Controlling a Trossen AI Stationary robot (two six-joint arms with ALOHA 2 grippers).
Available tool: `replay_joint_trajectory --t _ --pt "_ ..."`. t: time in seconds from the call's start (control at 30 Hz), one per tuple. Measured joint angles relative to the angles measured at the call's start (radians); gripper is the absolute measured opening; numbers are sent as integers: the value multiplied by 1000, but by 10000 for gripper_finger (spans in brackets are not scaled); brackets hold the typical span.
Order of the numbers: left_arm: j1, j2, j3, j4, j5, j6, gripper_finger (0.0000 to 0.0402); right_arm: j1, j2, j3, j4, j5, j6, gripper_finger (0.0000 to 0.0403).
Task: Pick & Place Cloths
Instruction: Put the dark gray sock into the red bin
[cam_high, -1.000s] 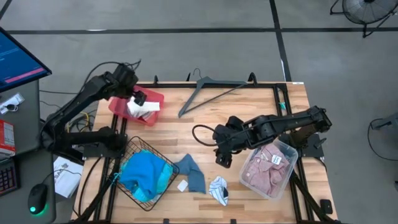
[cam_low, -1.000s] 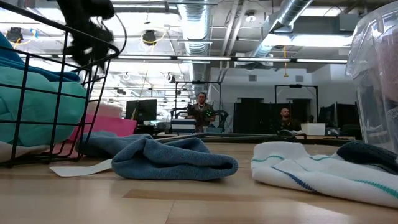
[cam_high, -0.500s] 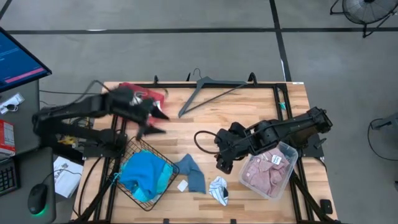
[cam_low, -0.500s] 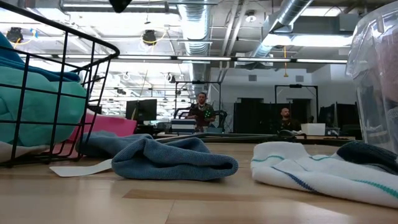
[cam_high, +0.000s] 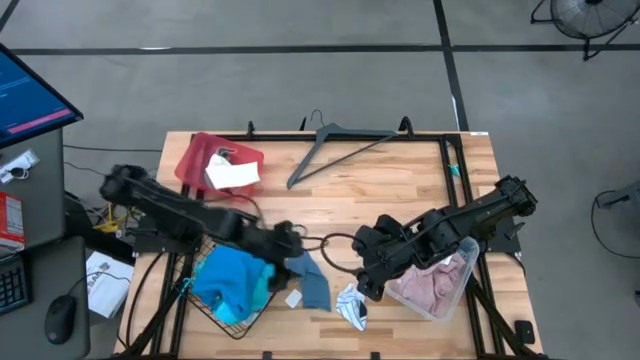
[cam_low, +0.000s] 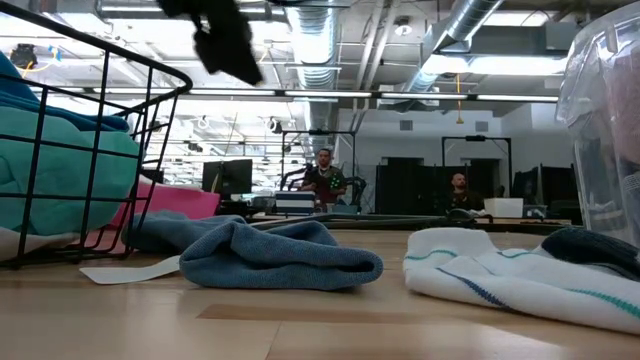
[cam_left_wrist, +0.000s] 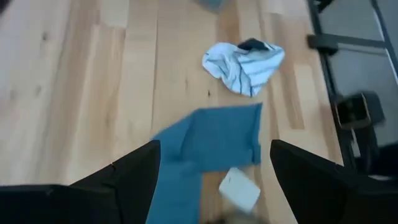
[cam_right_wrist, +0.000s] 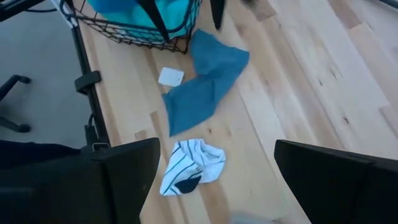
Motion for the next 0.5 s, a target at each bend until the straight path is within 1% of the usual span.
replay_joint_trajectory --t 0.07,0.17,0.3,0.4,0.5 --pt "0 82 63 5 -1 -41 285 13 0 0 0 0 2 312" --pt "-2 199 182 -13 -4 -50 285 32 0 0 0 0 27 312" --pt "-4 340 339 -160 -4 -27 285 61 0 0 0 -26 51 312" --pt "-4 418 398 -246 -3 -18 285 85 0 0 0 -32 53 312" --pt "-4 466 404 -267 13 -18 285 112 0 0 2 -33 70 312"
